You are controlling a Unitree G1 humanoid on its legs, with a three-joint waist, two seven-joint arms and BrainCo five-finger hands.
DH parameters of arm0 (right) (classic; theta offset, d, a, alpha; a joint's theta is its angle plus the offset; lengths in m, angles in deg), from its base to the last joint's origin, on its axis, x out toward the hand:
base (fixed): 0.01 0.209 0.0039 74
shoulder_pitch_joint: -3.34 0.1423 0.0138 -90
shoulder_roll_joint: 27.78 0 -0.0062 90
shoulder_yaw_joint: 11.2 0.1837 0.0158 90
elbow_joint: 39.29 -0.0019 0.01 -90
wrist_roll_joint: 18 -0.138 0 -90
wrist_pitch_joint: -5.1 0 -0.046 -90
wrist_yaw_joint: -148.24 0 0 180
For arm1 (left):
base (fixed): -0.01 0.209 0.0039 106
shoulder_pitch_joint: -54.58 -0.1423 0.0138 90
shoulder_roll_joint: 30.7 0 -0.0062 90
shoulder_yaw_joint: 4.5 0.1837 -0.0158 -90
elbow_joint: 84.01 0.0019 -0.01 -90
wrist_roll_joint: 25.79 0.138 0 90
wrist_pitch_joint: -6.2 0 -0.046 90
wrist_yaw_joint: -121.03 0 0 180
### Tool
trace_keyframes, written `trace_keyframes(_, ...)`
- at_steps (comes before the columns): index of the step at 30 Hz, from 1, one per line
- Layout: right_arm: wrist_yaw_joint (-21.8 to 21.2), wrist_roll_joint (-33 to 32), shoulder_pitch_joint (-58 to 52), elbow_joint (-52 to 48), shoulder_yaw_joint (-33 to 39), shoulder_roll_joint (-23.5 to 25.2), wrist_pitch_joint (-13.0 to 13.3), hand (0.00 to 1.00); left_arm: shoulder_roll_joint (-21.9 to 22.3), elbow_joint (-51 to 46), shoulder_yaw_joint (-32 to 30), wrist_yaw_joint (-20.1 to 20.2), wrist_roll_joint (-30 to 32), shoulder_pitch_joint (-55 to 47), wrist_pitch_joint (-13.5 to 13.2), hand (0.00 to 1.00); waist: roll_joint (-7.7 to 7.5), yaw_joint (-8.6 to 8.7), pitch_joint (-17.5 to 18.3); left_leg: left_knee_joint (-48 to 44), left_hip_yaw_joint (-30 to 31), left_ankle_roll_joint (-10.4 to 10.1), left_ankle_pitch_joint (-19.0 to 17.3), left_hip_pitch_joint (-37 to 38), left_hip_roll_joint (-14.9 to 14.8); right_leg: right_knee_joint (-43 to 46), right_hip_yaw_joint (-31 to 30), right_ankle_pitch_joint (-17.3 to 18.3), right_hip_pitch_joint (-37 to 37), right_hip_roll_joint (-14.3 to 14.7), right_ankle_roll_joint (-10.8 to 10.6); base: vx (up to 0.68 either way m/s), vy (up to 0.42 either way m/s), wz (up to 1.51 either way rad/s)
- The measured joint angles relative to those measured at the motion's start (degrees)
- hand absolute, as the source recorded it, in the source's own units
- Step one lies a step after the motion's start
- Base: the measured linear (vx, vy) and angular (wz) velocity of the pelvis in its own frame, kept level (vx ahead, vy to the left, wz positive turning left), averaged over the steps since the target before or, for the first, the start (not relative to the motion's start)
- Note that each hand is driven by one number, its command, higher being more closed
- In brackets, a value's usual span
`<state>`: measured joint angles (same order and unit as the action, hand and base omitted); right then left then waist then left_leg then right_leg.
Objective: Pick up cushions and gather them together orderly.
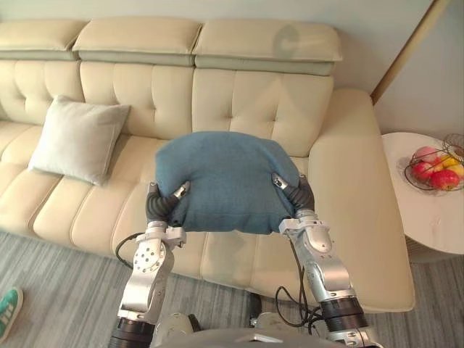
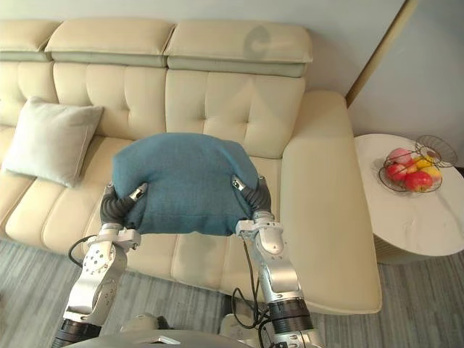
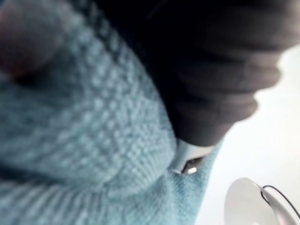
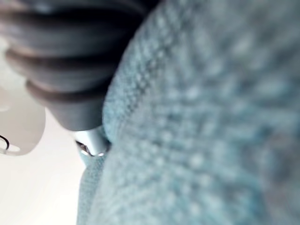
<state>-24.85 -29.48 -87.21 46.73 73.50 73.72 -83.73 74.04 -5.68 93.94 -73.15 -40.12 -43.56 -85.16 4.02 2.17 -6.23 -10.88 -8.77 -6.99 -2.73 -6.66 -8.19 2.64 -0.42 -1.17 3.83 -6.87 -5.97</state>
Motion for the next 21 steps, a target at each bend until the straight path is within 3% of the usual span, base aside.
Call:
trace_keyframes(2,-0.05,0.05,-1.41,0.0,-0.9,0.21,-0.21,1.0,-0.05,-0.36,-0.03,-0.01,0.02,-2.0,0.03,1.0,-0.46,-0.48,-0.13,0.61,-2.9,0.96,-0.51,1.73,1.13,-1.11,-2.27,-1.35,0.17,-1.06,-0.09,-0.03,0.145,-0.53)
trace_keyframes(6,-0.44,0.47,-3.25,0.0,-1.88,1.32,-0.25,1.0,-0.12,-2.43,-0.02,0.02,0.29,-6.17,0.03,1.0,-1.5,-1.04,0.45,2.18,-6.96,1.0,-1.19,3.73,1.2,-1.66,-6.39,-1.3,1.77,-0.71,-0.39,-0.06,0.035,-0.63)
trace_keyframes(9,-0.46,0.54,-3.29,0.01,-1.92,1.29,-0.26,1.0,-0.12,-2.47,0.04,0.17,0.97,-6.48,0.04,1.0,-1.98,-0.17,0.66,2.24,-9.15,0.64,-1.66,3.72,0.83,-2.22,-9.64,-2.5,3.6,0.17,-0.02,-0.06,-0.022,-0.51)
trace_keyframes(15,-0.46,0.55,-3.28,1.64,-1.93,1.01,-0.23,1.0,-0.1,-1.44,0.05,0.77,1.04,-6.22,0.04,1.0,-2.7,0.3,1.1,2.14,-10.6,1.01,-1.9,3.57,0.84,-4.12,-12.19,-5.57,4.29,0.53,-0.94,0.01,-0.006,-0.28)
trace_keyframes(21,-0.31,0.57,0.8,8.71,-3.87,0.29,-0.18,1.0,-1.06,2.5,-1.06,-0.23,1.11,-2.73,0.04,1.0,-2.88,-0.68,1.1,1.6,-10.96,1.39,-1.35,-0.87,1.06,-4.3,-12.94,-7.14,8.64,0.37,-0.94,-0.05,-0.01,-0.04)
